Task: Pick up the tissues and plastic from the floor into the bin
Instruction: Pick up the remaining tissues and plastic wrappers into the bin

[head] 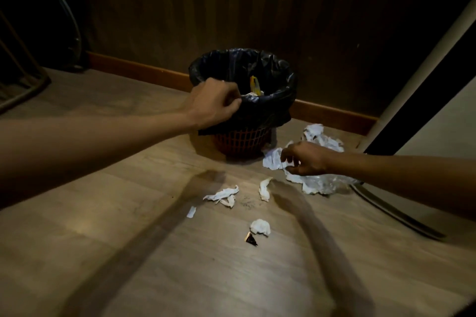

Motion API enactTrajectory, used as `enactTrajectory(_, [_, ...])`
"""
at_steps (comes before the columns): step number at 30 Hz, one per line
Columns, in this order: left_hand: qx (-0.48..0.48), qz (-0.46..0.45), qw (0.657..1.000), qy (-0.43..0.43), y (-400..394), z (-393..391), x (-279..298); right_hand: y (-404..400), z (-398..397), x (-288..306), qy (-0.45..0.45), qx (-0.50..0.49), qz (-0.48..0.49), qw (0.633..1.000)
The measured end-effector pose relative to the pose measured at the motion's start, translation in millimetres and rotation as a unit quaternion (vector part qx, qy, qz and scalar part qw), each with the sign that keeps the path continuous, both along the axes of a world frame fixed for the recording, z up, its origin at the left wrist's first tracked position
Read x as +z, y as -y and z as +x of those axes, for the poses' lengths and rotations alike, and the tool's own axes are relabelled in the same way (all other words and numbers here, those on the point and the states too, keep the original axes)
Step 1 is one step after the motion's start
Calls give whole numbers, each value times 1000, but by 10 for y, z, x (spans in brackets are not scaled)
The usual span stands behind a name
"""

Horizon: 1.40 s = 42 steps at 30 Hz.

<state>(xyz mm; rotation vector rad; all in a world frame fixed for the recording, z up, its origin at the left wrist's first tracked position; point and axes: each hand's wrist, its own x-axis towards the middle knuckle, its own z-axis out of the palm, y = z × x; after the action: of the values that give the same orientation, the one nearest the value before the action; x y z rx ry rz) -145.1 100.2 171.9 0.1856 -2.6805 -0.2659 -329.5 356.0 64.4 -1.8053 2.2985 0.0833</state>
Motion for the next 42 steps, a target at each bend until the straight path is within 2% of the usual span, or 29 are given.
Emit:
enactTrajectory(4, [-21, 14, 997, 78, 59, 389, -434, 35, 34, -321, 9, 10, 142, 990])
enactTrajectory(6, [-13, 32, 989, 143, 121, 522, -704, 42, -20, -432, 11, 5, 174, 985])
enactTrajectory(9, [4, 32, 946, 323, 194, 651, -1105, 54, -105, -536, 13, 6, 165, 986])
enactTrajectory(11, [3, 22, 913, 407, 234, 734, -1375, 59, -145, -623, 17, 7, 152, 988])
enactTrajectory(17, [-77, 18, 860, 504, 295, 985, -1980, 186, -112, -901, 34, 36, 104, 993])
enactTrajectory(19, [-101, 27, 852, 512, 298, 1028, -2110, 279, -34, -1000, 50, 55, 107, 991])
enactTrajectory(23, [-91, 23, 877, 472, 289, 1030, -2286, 443, 64, -1204, 23, 100, 146, 984])
enactTrajectory(26, [-80, 52, 886, 454, 254, 943, -2377, 522, 84, -1316, 23, 98, 149, 984])
enactTrajectory(30, [-96, 104, 890, 433, 243, 857, -2411, 567, 134, -1317, 106, 88, 98, 986])
enactTrajectory(33, [-105, 157, 909, 372, 219, 712, -2295, 553, 307, -1219, 177, 84, 63, 979])
enactTrajectory(37, [-135, 172, 932, 289, 84, 531, -2246, 375, 584, -1239, 228, 121, 121, 959])
enactTrajectory(40, [-169, 147, 926, 303, -52, 417, -2348, 194, 677, -1247, 235, 154, 160, 946])
enactTrajectory(42, [-184, 134, 919, 323, -117, 345, -2434, 78, 678, -1295, 252, 124, 168, 945])
